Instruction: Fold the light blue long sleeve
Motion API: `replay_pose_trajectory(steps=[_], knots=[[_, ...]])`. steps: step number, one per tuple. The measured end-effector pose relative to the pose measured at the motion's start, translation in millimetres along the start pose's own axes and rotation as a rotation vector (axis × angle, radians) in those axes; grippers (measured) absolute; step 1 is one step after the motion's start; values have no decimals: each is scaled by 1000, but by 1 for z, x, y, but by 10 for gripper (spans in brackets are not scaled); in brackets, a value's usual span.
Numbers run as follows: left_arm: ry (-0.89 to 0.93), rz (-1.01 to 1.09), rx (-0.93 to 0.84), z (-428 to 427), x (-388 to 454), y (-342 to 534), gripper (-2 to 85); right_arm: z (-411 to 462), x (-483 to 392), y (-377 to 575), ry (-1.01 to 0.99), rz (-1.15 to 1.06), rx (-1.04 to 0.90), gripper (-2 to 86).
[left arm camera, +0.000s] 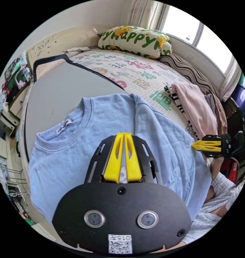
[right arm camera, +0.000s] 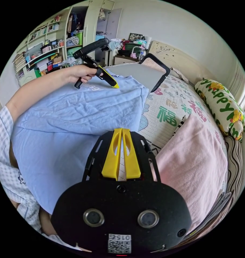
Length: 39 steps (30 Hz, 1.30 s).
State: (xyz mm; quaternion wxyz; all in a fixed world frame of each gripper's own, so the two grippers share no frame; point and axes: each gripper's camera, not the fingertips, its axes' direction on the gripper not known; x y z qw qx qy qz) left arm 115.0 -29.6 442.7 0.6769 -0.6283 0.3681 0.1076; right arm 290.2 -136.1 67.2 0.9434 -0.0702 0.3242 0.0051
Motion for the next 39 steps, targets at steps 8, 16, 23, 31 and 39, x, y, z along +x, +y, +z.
replay_pose_trajectory(steps=[8, 16, 23, 31, 39], knots=[[287, 28, -32, -14, -2, 39, 91, -35, -39, 8, -133, -91, 218, 16], [234, 53, -85, -24, 7, 54, 24, -9, -102, 10, -227, -392, 44, 56], [59, 110, -75, -35, 31, 65, 1, -10, -98, 20, -304, -396, 18, 0], [13, 107, 85, -135, 53, 153, 20, -12, -96, 27, -309, -331, 56, 41], [-129, 168, 161, -237, 110, 366, 60, -70, -162, 34, -429, -280, 190, 40]])
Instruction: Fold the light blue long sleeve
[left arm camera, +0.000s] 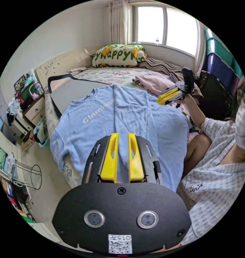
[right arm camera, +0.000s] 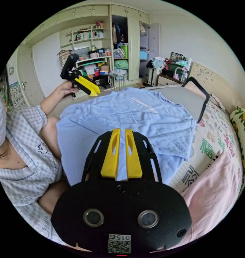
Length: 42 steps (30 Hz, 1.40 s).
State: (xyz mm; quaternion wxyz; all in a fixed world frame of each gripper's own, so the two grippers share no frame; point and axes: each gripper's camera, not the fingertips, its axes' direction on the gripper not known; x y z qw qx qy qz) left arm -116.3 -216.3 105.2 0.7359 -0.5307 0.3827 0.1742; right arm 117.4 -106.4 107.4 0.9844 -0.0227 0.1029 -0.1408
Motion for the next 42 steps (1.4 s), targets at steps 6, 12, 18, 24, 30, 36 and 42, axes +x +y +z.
replay_pose_trajectory(steps=[6, 12, 18, 24, 30, 36, 42], knots=[[40, 22, -70, -11, 6, 66, 68, 43, -110, -46, 3, -66, -27, 60], [95, 15, -91, -2, 5, 94, 82, 105, -175, -76, 107, -142, -170, 80], [163, -31, -10, -8, -3, 108, 75, 161, -199, -101, 111, -124, -321, 110], [183, 9, -29, -6, 7, 110, 67, 184, -212, -100, 161, -93, -366, 78], [206, 13, -2, -9, 12, 110, 65, 159, -226, -85, 222, -34, -262, 51], [108, 94, 24, -25, 30, 109, 20, 144, -258, -63, 324, -47, -191, 49], [22, 128, 33, -53, 44, 113, 4, 154, -285, -50, 345, -97, -156, 47]])
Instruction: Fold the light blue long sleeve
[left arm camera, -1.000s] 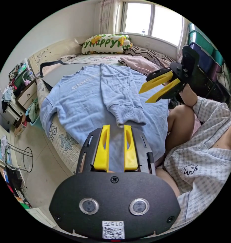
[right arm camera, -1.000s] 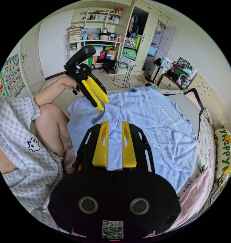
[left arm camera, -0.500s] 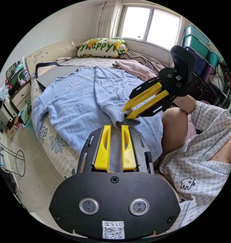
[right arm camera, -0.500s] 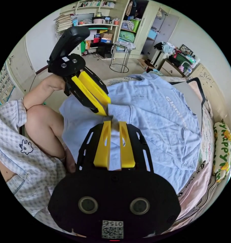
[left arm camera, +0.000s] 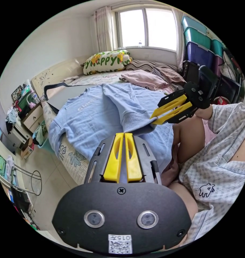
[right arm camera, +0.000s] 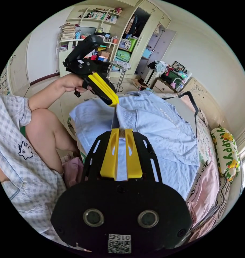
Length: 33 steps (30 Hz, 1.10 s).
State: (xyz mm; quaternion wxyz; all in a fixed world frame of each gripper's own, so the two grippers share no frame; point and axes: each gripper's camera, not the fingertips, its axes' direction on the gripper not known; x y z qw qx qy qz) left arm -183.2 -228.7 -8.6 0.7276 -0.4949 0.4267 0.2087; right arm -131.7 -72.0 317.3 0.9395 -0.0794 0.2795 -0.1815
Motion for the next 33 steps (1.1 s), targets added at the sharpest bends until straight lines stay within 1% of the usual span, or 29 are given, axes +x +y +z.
replay_pose_trajectory(steps=[2, 7, 8, 10, 12, 13, 15, 17, 19, 21, 24, 26, 27, 29, 31, 33], knots=[[8, 5, -78, 12, 1, 0, 3, 11, -7, -1, -5, -20, -30, 48], [18, 27, -159, 22, 5, 0, 2, 14, -11, 3, -24, -28, -49, 53], [-39, 22, -203, 23, 5, 1, 2, 13, -12, 5, -22, -31, -47, 53], [-108, 31, -232, 23, 7, 4, 3, 8, -12, 9, -16, -35, -34, 50], [-110, 14, -206, 14, 7, 4, 5, 3, -7, 13, -23, -34, -25, 34], [-113, 8, -176, 5, 9, 3, 8, -4, 1, 16, -24, -12, 0, 9], [-92, 24, -65, -14, 19, 1, 14, -15, 18, 23, -39, 36, 53, 7], [18, 66, 60, -30, 35, -6, 27, -23, 43, 31, -50, 56, 71, 22], [76, 81, 62, -29, 44, -16, 40, -25, 64, 35, 4, 74, 63, 43], [55, 81, 38, -21, 51, -24, 55, -23, 87, 36, 41, 71, 41, 53], [9, 40, -43, 3, 51, -34, 70, -5, 121, 34, 78, -37, -24, 55], [42, 20, -86, 19, 49, -40, 78, 17, 142, 29, 1, -177, -127, 71], [45, 15, -87, 21, 48, -41, 79, 23, 147, 27, -20, -198, -157, 79], [32, -5, -75, 25, 47, -46, 79, 44, 166, 16, -74, -246, -275, 108], [48, -16, -78, 30, 45, -49, 76, 57, 177, 9, -70, -253, -328, 118], [55, -15, -104, 38, 43, -51, 73, 65, 186, 4, -53, -263, -340, 118]])
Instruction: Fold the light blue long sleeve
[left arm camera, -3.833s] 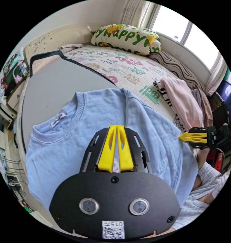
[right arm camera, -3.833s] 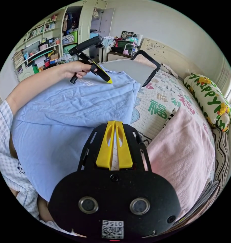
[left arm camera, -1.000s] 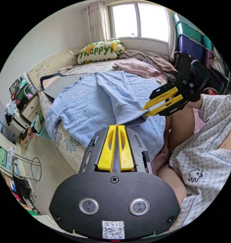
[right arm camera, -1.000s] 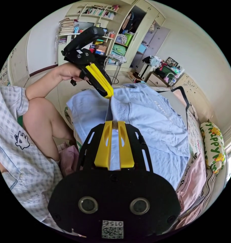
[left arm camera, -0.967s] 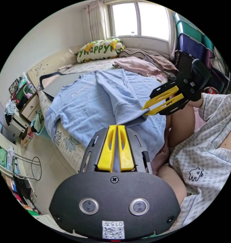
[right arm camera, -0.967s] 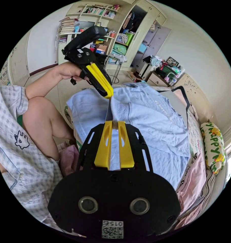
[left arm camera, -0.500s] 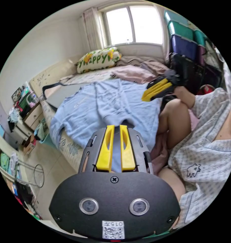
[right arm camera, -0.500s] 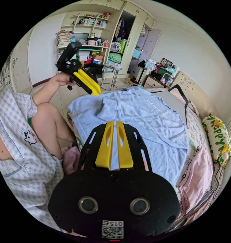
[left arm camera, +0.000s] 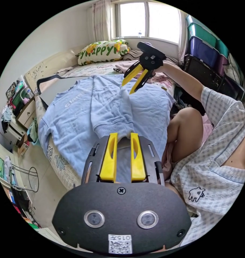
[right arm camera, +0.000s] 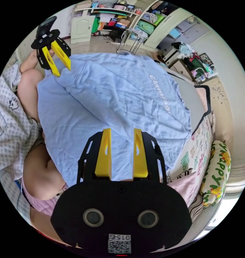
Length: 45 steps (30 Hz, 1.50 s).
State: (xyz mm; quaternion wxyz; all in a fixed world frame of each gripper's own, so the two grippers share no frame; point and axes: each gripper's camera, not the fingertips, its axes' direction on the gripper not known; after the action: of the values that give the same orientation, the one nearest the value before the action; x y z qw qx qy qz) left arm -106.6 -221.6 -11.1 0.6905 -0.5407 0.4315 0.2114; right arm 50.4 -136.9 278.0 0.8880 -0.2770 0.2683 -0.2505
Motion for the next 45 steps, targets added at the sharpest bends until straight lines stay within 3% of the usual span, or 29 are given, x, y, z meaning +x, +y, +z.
replay_pose_trajectory(steps=[5, 13, 18, 22, 25, 29, 32, 36, 38, 41, 45], knots=[[-8, 57, -13, 2, 7, -5, 42, 14, 26, -7, -138, -13, -39, 81], [-85, 299, 7, -7, 55, 0, 18, -12, 5, 33, 87, -70, 58, 28], [-48, 284, -46, 11, 52, -5, 15, 3, -1, 51, 88, -67, -39, 5], [38, 204, -90, 7, 34, -4, 7, 4, 15, 61, 22, 8, -58, -7], [82, 200, -87, -6, 31, 1, 1, -13, 29, 71, -11, 94, 56, -4], [23, 115, 125, -36, 24, 1, -1, -38, 42, 72, -2, 234, 260, 15], [1, 47, 236, -36, 16, -9, 1, -35, 62, 68, 76, 367, 306, 18], [2, 37, 58, 11, 10, -29, 8, -10, 102, 76, 40, 556, 309, -5], [-28, 51, -25, 29, 13, -32, 13, 16, 127, 84, 27, 646, 220, -9], [-43, 61, -75, 32, 17, -25, 14, 47, 147, 98, 80, 698, 70, -10], [-44, 57, -66, 24, 22, -19, 15, 35, 166, 110, 57, 731, 98, -10]])
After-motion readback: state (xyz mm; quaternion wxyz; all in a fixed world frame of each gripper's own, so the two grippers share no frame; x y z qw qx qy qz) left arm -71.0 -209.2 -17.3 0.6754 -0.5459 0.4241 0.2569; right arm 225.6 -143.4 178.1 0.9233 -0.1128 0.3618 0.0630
